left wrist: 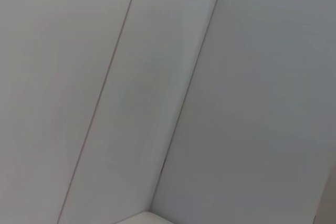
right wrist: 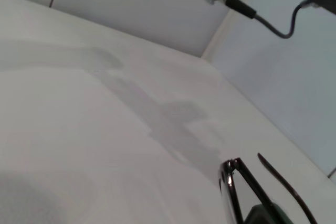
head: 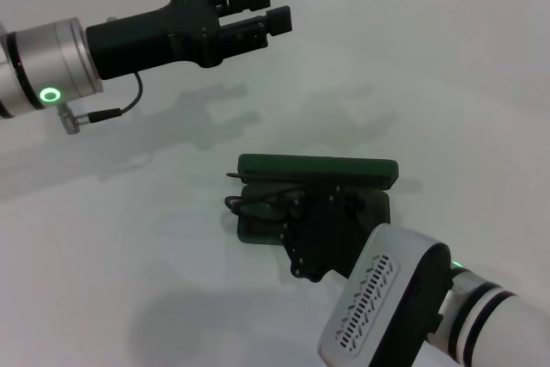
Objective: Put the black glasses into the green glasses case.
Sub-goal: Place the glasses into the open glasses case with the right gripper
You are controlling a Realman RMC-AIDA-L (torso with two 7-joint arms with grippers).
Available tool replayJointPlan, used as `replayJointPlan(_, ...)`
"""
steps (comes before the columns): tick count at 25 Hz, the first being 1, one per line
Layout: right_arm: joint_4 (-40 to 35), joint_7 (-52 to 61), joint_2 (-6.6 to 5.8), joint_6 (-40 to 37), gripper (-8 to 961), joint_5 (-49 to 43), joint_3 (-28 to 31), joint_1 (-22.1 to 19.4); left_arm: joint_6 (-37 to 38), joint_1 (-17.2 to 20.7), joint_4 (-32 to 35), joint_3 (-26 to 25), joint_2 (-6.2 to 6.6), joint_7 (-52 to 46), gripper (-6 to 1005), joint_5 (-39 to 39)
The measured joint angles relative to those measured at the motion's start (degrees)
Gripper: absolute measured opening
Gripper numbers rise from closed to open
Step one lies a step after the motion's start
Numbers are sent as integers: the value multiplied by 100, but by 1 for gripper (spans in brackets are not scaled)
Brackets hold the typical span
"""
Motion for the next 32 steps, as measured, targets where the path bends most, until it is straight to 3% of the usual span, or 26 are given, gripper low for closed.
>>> replayJointPlan(7, -92, 2, -1, 543, 134, 58, -217, 0, -70, -45, -4, 0, 16, 5, 625, 10)
replayJointPlan(32, -14, 88, 8, 1025, 140, 370, -323, -57, -135, -54, -6, -17, -68, 13, 626, 167)
